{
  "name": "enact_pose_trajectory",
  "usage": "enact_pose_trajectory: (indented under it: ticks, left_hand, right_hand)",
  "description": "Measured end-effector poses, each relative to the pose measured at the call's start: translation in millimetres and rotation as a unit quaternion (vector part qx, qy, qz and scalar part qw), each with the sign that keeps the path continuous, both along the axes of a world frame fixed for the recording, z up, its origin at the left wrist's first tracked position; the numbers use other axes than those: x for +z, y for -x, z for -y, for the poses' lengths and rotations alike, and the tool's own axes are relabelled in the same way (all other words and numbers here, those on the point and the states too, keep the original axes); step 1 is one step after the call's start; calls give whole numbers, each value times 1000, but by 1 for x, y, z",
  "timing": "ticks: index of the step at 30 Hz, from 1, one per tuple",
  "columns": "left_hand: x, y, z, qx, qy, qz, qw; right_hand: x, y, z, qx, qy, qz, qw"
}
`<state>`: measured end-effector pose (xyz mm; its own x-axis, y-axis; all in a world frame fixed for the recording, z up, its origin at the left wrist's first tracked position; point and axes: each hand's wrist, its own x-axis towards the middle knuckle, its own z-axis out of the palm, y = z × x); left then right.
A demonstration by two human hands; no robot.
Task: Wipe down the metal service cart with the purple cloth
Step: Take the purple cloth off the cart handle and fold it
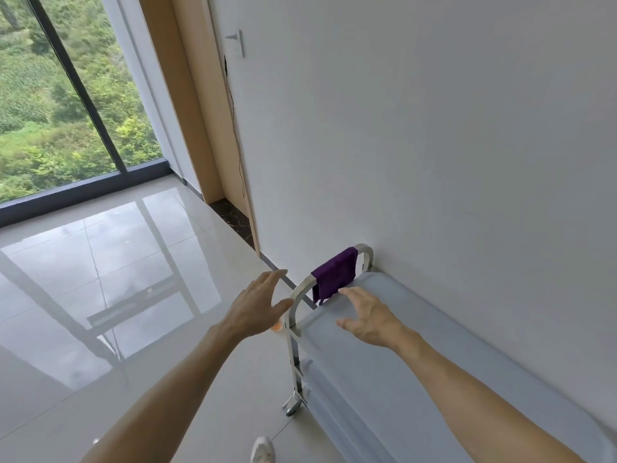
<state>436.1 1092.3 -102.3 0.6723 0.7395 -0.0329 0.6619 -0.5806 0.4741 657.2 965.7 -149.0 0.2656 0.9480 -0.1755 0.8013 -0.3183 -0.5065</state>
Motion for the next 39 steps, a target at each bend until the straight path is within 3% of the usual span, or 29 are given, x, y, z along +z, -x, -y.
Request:
enact_pose_trajectory:
  ticks: [13,22,28,39]
  left_hand:
    - [-66,-104,-166,-130,139,15,982]
    - [-109,-147,-206,-159,227,-25,960]
    - [-136,-157,-199,-123,283,-76,948]
    - [-139,-179,-175,-11,297,-21,955]
  right_hand:
    - [-27,-65,-125,-199,11,-69,977]
    - [-60,-81,-152,-297,18,-116,948]
    - [-75,-105,-183,-376,1,-215,901]
    - [-106,-144,-231,-427,-35,-291,855]
